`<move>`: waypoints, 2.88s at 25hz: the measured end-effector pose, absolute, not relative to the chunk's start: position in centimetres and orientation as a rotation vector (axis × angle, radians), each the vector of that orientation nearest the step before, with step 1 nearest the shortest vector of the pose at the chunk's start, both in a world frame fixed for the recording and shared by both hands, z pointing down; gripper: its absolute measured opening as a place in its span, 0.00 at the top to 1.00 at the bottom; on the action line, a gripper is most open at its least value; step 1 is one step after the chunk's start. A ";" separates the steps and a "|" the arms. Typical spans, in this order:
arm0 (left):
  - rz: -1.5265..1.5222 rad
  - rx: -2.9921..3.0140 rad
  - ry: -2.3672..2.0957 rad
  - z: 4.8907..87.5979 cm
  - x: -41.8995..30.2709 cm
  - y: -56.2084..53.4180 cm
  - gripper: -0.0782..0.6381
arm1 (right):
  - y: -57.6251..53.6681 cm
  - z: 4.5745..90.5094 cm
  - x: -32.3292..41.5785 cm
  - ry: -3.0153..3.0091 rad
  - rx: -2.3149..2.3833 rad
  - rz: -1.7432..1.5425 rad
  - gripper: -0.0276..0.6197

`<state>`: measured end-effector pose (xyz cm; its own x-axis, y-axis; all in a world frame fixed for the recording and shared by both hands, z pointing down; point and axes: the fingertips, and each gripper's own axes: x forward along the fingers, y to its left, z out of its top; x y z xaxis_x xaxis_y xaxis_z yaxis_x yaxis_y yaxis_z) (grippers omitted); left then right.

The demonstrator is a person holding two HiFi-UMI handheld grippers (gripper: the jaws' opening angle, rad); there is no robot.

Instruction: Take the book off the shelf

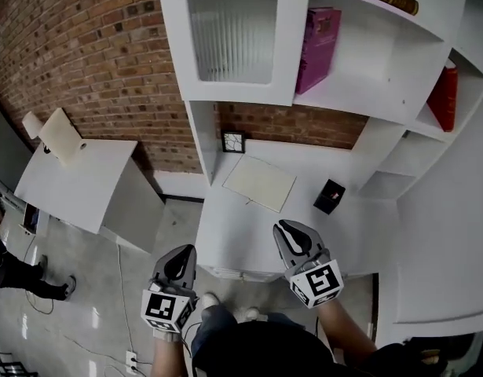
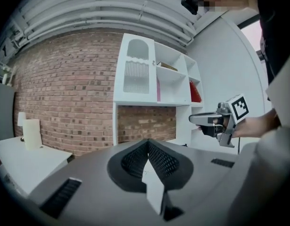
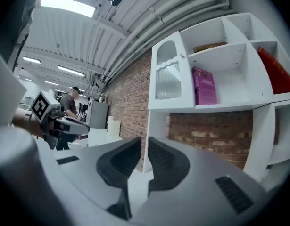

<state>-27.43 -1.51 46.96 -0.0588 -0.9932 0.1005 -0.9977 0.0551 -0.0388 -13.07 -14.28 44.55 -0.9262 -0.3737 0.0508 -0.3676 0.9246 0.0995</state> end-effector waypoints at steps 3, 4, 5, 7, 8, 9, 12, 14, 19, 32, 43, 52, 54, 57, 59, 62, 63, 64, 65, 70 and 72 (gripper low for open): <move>0.145 2.191 -2.198 46.3 -27.0 -4.5 0.88 | -17.0 43.3 -12.2 -3.008 0.694 -0.135 0.90; 0.141 2.214 -2.182 46.1 -26.9 -5.4 0.88 | -17.8 42.9 -12.0 -3.007 0.728 -0.136 0.90; 0.137 2.236 -2.164 45.9 -26.8 -6.3 0.88 | -18.6 42.5 -11.9 -3.006 0.758 -0.140 0.91; 0.132 2.267 -2.114 45.5 -26.6 -8.1 0.88 | -20.3 41.7 -11.9 -2.999 0.816 -0.157 0.90; 0.131 2.276 -2.085 45.3 -26.5 -9.0 0.88 | -21.2 41.3 -12.0 -2.993 0.845 -0.168 0.90; 0.131 2.290 -2.061 45.1 -26.6 -9.9 0.88 | -22.0 40.8 -12.0 -2.987 0.873 -0.179 0.90; 0.133 2.376 -2.028 45.1 -27.4 -12.6 0.88 | -24.4 39.2 -12.4 -2.972 0.949 -0.209 0.90; 0.129 2.407 -1.997 44.6 -27.8 -14.3 0.88 | -26.1 38.1 -12.7 -2.961 1.000 -0.237 0.90; 0.129 2.492 -1.925 43.5 -28.6 -17.9 0.88 | -30.0 35.6 -13.4 -2.944 1.142 -0.269 0.90; 0.121 2.649 -1.766 42.2 -31.1 -24.4 0.88 | -38.7 29.5 -16.8 -2.844 1.334 -0.360 0.83; 0.146 2.786 -1.565 41.9 -31.9 -27.5 0.88 | -43.1 27.9 -19.8 -2.698 1.463 -0.404 0.79; 0.154 2.808 -1.473 43.1 -32.1 -27.9 0.88 | -45.4 28.2 -20.5 -2.596 1.516 -0.422 0.79; 0.153 2.806 -1.472 43.1 -31.8 -28.0 0.88 | -45.6 28.2 -20.6 -2.601 1.504 -0.413 0.79; 0.150 2.785 -1.485 43.2 -31.5 -28.1 0.88 | -46.0 28.6 -20.7 -2.615 1.470 -0.385 0.79; 0.148 2.765 -1.497 43.2 -31.1 -28.2 0.88 | -46.2 28.8 -20.8 -2.620 1.443 -0.380 0.79; 0.162 2.753 -1.523 43.2 -30.2 -28.1 0.88 | -46.7 28.9 -20.8 -2.631 1.412 -0.384 0.79; 0.168 2.747 -1.533 43.2 -29.9 -28.1 0.88 | -46.8 28.9 -20.8 -2.636 1.404 -0.381 0.79; 0.170 2.739 -1.543 43.2 -29.7 -28.2 0.88 | -46.9 28.9 -20.7 -2.641 1.396 -0.377 0.79; 0.168 2.730 -1.551 43.1 -29.5 -28.2 0.88 | -47.0 28.9 -20.7 -2.645 1.387 -0.375 0.79; 0.168 2.689 -1.580 43.2 -28.1 -28.7 0.88 | -47.7 28.9 -19.7 -2.651 1.366 -0.388 0.79; 0.171 2.678 -1.585 43.4 -27.4 -28.9 0.88 | -48.0 29.0 -19.2 -2.641 1.362 -0.403 0.79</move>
